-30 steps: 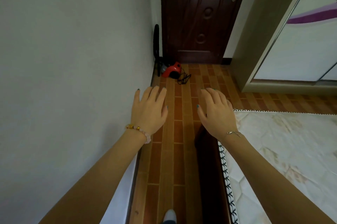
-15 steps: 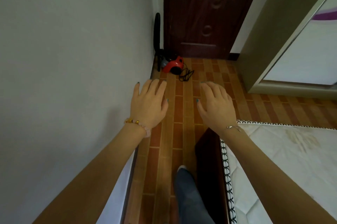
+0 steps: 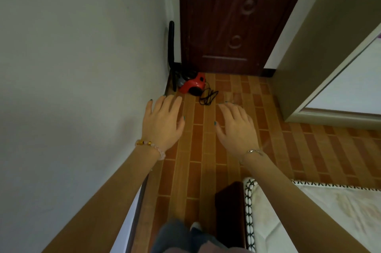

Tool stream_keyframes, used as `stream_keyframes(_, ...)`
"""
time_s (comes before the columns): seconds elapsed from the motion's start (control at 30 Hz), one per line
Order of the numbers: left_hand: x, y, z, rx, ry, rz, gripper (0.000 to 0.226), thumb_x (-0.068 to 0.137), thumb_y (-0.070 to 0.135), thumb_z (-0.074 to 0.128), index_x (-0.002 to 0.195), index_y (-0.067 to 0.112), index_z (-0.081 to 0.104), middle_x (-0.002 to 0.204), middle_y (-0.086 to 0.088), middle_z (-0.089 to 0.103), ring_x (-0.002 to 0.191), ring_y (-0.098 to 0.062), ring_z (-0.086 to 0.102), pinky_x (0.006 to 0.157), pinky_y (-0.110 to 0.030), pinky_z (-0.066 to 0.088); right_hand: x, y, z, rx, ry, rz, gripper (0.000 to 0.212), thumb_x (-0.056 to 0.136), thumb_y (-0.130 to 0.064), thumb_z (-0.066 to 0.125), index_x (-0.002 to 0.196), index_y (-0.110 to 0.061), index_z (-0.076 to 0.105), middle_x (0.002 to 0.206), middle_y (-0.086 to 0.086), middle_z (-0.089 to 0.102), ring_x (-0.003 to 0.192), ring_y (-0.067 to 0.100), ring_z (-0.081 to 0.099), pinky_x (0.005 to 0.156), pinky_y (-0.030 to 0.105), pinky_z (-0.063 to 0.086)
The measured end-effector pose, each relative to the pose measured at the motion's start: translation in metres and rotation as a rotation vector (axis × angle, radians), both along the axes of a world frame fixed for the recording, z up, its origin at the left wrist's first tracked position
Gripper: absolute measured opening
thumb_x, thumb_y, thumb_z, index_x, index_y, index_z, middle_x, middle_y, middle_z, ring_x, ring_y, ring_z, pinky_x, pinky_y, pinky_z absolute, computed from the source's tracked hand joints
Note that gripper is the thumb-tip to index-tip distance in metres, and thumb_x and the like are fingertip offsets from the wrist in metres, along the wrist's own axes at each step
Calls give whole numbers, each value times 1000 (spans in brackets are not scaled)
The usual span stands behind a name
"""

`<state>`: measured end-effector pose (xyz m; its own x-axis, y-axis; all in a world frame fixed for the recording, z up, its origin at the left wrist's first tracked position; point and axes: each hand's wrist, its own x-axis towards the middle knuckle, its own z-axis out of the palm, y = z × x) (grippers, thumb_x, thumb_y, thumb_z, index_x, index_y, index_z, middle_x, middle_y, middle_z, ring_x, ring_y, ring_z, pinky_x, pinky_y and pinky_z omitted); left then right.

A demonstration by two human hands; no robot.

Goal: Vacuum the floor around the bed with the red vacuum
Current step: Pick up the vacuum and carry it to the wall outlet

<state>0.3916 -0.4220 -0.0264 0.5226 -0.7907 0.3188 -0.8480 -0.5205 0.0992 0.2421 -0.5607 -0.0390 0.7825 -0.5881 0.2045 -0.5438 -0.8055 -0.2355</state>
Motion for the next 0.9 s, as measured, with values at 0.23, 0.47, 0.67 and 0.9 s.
stream_keyframes(0.23, 53, -80, -3, -30, 53, -12, 51, 82, 33, 37, 120, 7, 60, 118, -13, 64, 106, -31, 62, 92, -52, 48, 51, -75, -3, 2, -27, -19, 49, 94, -35, 45, 139, -17, 43, 141, 1, 46, 134, 20, 39, 107, 39, 36)
stream_keyframes(0.47, 125, -166, -26, 17, 111, -51, 53, 82, 34, 38, 124, 10, 58, 120, -10, 63, 106, -28, 62, 92, -45, 47, 120, -162, -26, 2, -13, -46, 49, 91, -38, 40, 134, -15, 50, 133, 4, 54, 126, 23, 48, 103, 41, 42)
stream_keyframes(0.67, 202, -237, -25, 40, 159, -36, 54, 81, 35, 38, 123, 9, 59, 118, -10, 64, 102, -28, 64, 89, -45, 49, 196, -237, -21, -15, 12, -45, 45, 88, -29, 57, 130, -14, 53, 127, 5, 58, 117, 25, 56, 96, 43, 46)
stream_keyframes(0.9, 263, -323, -21, 34, 171, -67, 52, 81, 34, 37, 121, 10, 60, 114, -8, 66, 100, -27, 64, 90, -47, 50, 263, -310, -13, -60, -4, -47, 49, 86, -35, 36, 124, -14, 58, 119, 3, 63, 112, 24, 59, 92, 40, 49)
